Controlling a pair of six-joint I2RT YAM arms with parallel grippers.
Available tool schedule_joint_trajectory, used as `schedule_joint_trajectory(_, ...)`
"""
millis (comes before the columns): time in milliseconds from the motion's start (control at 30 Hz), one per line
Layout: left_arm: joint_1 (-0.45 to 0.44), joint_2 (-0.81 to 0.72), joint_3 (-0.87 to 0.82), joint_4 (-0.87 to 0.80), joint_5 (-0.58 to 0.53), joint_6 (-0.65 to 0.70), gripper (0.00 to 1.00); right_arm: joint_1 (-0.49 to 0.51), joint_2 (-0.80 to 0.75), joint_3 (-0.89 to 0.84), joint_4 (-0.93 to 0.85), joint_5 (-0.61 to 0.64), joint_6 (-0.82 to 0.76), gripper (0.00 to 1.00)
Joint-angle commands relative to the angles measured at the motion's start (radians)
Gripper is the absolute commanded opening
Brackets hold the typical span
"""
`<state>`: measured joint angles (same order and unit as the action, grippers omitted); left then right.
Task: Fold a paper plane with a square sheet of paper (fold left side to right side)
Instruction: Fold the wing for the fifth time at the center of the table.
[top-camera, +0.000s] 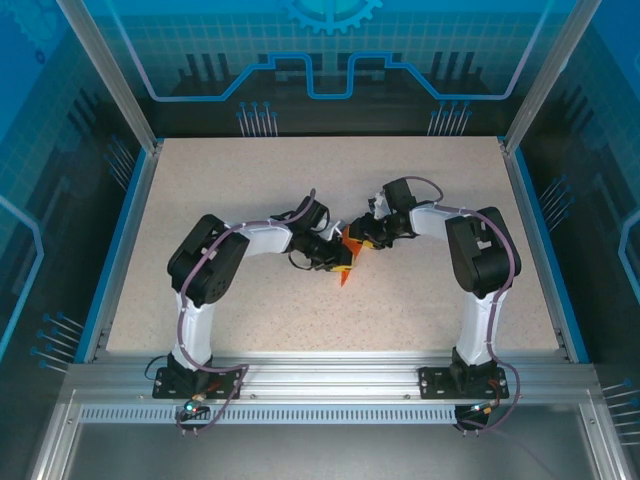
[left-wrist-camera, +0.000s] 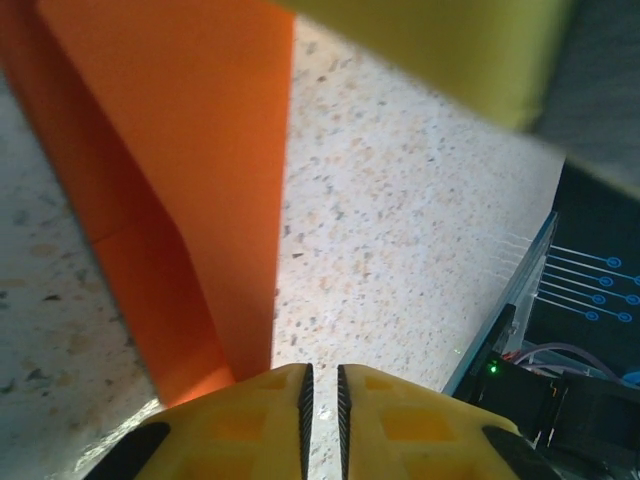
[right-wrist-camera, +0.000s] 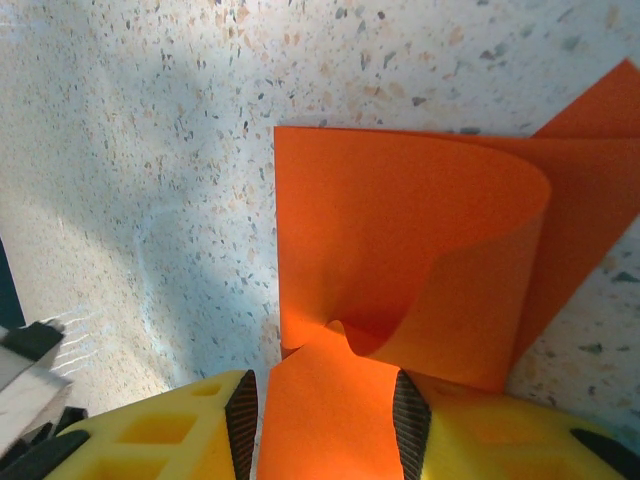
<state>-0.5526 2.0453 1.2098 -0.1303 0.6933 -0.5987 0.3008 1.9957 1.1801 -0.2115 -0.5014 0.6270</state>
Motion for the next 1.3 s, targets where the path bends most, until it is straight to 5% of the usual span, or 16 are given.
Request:
schedule_joint_trajectory(0,0.004,0.021,0.023,-0.064,-0.02,0.03,0.14,0.004,0.04,-0.008,-0.095,0.057,-0.016,0.44)
schedule_joint_trajectory(667,0.005,0.048,0.027,-0.125,-0.083,0.048,0.04,0.004,0.017,-0.013,-0.072,0.047,-0.023,0.44)
schedule_joint_trajectory(1000,0.004,0.064,0.02,-0.141,-0.112,0.061,0.0,-0.012,-0.13,-0.057,0.048,0.014,-0.019,0.43)
schedule_joint_trajectory(1267,0.004,0.063,0.017,-0.127,-0.106,0.069,0.0,-0.014,-0.252,-0.184,0.072,-0.033,-0.057,0.22)
